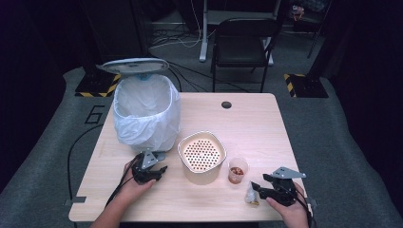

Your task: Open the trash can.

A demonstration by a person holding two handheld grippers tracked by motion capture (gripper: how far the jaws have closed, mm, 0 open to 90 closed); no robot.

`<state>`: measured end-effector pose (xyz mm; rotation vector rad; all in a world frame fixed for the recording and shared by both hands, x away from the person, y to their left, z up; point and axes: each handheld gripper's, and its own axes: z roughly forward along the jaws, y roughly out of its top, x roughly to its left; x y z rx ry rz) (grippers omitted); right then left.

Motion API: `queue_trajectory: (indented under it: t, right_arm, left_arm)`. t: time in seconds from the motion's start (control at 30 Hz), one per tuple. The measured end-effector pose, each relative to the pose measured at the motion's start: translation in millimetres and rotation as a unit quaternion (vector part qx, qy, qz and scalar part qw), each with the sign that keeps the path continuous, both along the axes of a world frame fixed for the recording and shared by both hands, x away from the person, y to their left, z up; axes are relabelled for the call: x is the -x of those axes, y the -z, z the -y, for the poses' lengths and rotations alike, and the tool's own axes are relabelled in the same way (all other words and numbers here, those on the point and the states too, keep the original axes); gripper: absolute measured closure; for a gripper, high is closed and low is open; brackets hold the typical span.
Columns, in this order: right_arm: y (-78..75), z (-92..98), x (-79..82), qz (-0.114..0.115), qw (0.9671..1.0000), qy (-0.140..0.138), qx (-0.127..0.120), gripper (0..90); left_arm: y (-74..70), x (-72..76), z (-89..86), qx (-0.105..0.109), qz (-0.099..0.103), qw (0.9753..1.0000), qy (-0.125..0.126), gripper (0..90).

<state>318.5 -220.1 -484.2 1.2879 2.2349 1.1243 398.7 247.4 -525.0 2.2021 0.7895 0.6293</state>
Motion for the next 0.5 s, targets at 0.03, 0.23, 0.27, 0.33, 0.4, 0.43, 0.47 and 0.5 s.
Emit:
queue_trajectory:
  t: [0.03, 0.23, 0.27, 0.33, 0.4, 0.43, 0.47, 0.5]
  right_arm:
    - [1.7, -1.1, 2.0, 0.005, 1.0, 0.0, 0.002, 38.1]
    - [9.8, -8.4, 5.8, -0.001, 0.9994, -0.029, 0.019, 42.8]
    - [10.7, -9.6, 6.4, -0.003, 0.9994, -0.031, 0.017, 42.8]
    - [12.3, -10.7, 6.6, -0.006, 0.9991, -0.038, 0.016, 43.2]
    - [13.9, -11.2, 6.9, -0.011, 0.9989, -0.042, 0.019, 43.9]
    - [14.0, -11.4, 7.3, -0.01, 0.9989, -0.04, 0.02, 44.2]
    - [14.0, -11.3, 7.5, -0.01, 0.9988, -0.043, 0.02, 44.5]
    - [14.2, -12.0, 7.6, -0.011, 0.9989, -0.042, 0.018, 44.8]
  left_arm:
    - [0.0, -0.1, -0.1, 0.0, 0.0, 1.0, 0.001, 38.1]
    - [-0.1, -0.1, 0.0, -0.001, 0.0, 1.0, 0.001, 38.0]
    - [-0.1, -0.1, 0.0, -0.001, 0.0, 1.0, 0.001, 38.1]
    - [-0.2, -0.1, 0.1, -0.001, -0.001, 1.0, 0.001, 38.0]
    - [-0.2, -0.1, 0.1, -0.001, -0.001, 1.0, 0.001, 38.0]
    - [-0.2, -0.1, 0.1, -0.001, -0.001, 1.0, 0.001, 38.0]
    - [-0.2, -0.1, 0.1, -0.001, -0.001, 1.0, 0.0, 38.0]
    - [-0.1, 0.0, 0.2, -0.001, 0.0, 1.0, 0.0, 38.1]
